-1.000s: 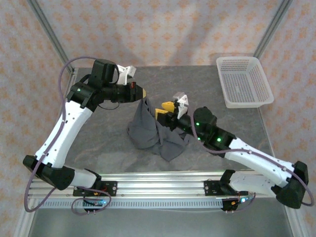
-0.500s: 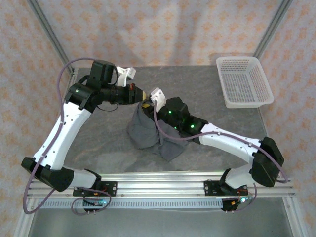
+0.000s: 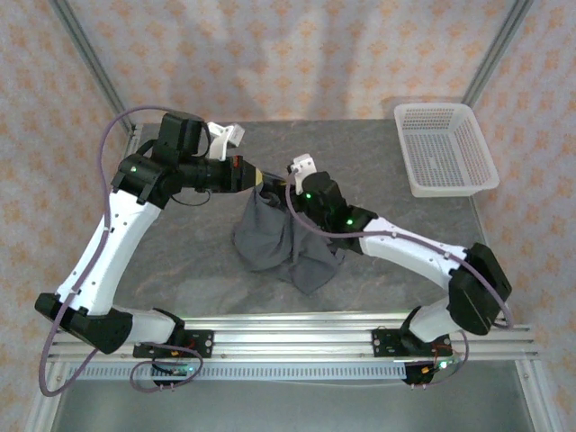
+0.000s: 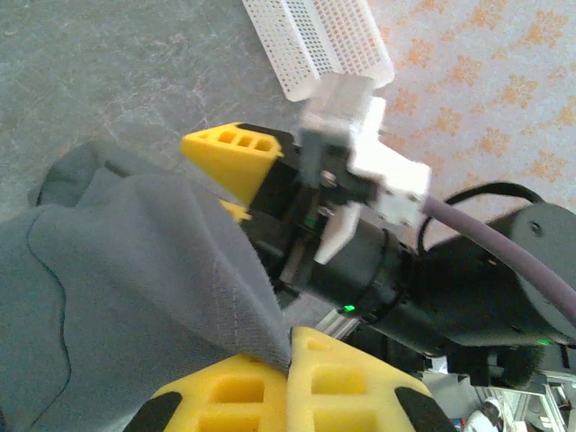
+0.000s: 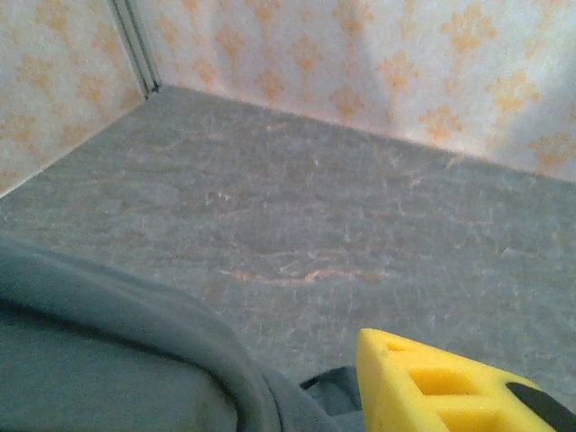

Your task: Fold the inside-out t-shirt

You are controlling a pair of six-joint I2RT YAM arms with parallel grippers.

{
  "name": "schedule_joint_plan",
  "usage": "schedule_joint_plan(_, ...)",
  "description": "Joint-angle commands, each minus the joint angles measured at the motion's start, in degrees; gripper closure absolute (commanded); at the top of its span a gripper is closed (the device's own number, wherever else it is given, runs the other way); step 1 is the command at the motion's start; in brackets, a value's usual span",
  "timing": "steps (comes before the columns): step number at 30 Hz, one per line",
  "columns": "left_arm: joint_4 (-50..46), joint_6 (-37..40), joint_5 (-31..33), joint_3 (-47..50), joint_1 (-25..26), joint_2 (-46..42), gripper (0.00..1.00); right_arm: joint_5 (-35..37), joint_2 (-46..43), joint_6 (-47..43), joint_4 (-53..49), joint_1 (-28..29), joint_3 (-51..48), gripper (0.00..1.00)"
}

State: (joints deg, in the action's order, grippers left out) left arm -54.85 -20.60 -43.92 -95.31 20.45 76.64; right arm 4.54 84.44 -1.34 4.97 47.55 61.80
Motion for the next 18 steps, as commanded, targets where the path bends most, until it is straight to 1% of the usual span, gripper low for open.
schedule_joint_plan(1,-3.4,3.6,3.3,-3.4,-0.6,-1.2,1.00,-2.7,2.6,12.2,-9.7,-2.3,3.2,0.61)
schedule_joint_plan(3,-6.8,5.5,8.1,-4.2,-0.8,-0.9,1.00,-5.5,1.4,16.2,-10.4,-3.7,2.3,0.63)
schedule_joint_plan(6,-10.9,8.4,16.1,-3.6,-1.3,-1.1,1.00,-9.3,-3.1,19.1,-11.5,-5.1,0.1,0.69)
schedule_joint_plan(8,-11.8,9.5,19.5,-1.7,-1.8,-1.0,1.00,-12.9,-6.8,19.5,-11.9,-5.6,-1.3,0.78)
schedule_joint_plan(9,-11.9,9.8,21.2,-0.5,-2.0,-1.0,1.00,-14.7,-8.7,19.3,-11.6,-5.7,-2.0,0.84)
schedule_joint_plan(11,-11.4,10.0,22.6,1.8,-2.4,-0.4,1.00,-19.4,-11.9,19.1,-10.1,-5.7,-3.7,0.94)
schedule_joint_plan(12,-10.9,9.8,22.8,3.1,-2.5,0.1,1.00,-22.0,-13.1,19.1,-8.9,-5.7,-4.4,0.96)
schedule_joint_plan(15,-8.6,9.4,23.2,6.4,-2.9,2.2,1.00,-30.2,-15.6,20.0,-5.4,-5.7,-5.8,0.97)
schedule_joint_plan(16,-7.8,9.4,24.4,7.3,-3.1,2.9,1.00,-32.2,-16.3,20.5,-3.8,-5.7,-6.4,0.98)
schedule_joint_plan(18,-5.6,9.4,27.2,9.4,-4.0,3.7,1.00,-32.6,-18.1,21.6,-2.4,-5.8,-7.3,0.97)
